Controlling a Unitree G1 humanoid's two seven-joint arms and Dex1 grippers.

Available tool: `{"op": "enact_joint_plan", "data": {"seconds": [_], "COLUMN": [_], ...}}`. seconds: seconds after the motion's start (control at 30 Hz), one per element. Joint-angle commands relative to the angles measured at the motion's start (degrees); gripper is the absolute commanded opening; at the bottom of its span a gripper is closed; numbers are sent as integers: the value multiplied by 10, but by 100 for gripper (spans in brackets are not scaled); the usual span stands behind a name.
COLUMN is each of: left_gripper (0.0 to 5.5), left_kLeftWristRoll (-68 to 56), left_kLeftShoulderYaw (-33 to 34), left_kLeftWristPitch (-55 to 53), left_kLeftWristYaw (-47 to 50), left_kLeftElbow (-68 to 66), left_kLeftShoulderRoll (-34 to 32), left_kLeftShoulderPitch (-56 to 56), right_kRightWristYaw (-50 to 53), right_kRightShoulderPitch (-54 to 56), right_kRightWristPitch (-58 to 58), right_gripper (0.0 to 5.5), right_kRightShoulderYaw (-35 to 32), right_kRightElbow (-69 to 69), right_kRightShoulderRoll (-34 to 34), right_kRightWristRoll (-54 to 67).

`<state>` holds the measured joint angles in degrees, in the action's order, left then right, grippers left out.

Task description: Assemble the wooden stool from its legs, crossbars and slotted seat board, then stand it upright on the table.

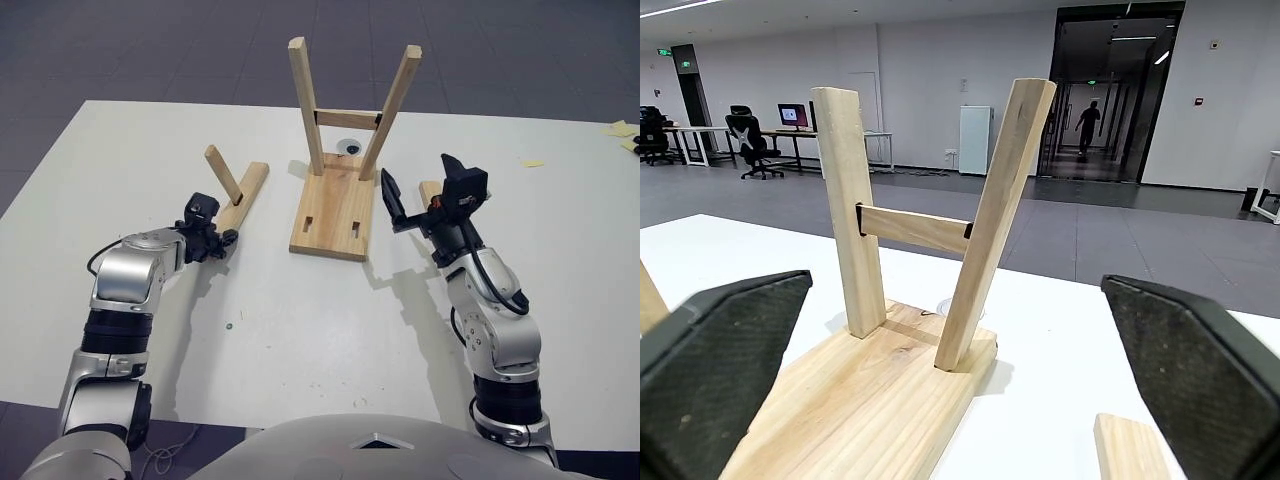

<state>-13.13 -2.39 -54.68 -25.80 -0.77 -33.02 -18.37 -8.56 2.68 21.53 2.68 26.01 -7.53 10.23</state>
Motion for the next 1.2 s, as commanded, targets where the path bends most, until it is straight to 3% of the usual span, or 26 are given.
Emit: {"op": "enact_joint_plan", "data": {"seconds": [0.03,0.13,0.23,0.4,0.57,0.93,1.2], "left_gripper": [208,208,208,208,208,208,208], "left_kLeftWristRoll": [8,7,11,19,5,4,38], "left_kLeftShoulderYaw": [15,86,133,71,16,-69,-95], "left_kLeftWristPitch": [38,98,183,327,349,360,371], "left_kLeftWristYaw": [-3,66,132,58,-20,-67,-83], "left_kLeftElbow": [-9,-11,30,116,168,212,211], "left_kLeftShoulderRoll": [-4,32,67,61,53,100,88], "left_kLeftShoulderPitch": [-29,-67,-110,-158,-151,-87,-76], "right_kRightWristYaw": [2,1,1,15,37,80,146], "right_kRightShoulderPitch": [-3,9,73,242,338,361,347], "right_kRightWristPitch": [-2,2,43,179,247,270,247], "right_gripper": [540,540,540,540,540,540,403], "right_kRightShoulderYaw": [-6,-26,-84,-207,-246,-210,-210], "right_kRightElbow": [0,-6,-12,-35,-90,-124,-108], "right_kRightShoulderRoll": [2,8,29,18,-46,-81,-64], "right_kRightWristRoll": [0,22,119,469,677,734,789]}}
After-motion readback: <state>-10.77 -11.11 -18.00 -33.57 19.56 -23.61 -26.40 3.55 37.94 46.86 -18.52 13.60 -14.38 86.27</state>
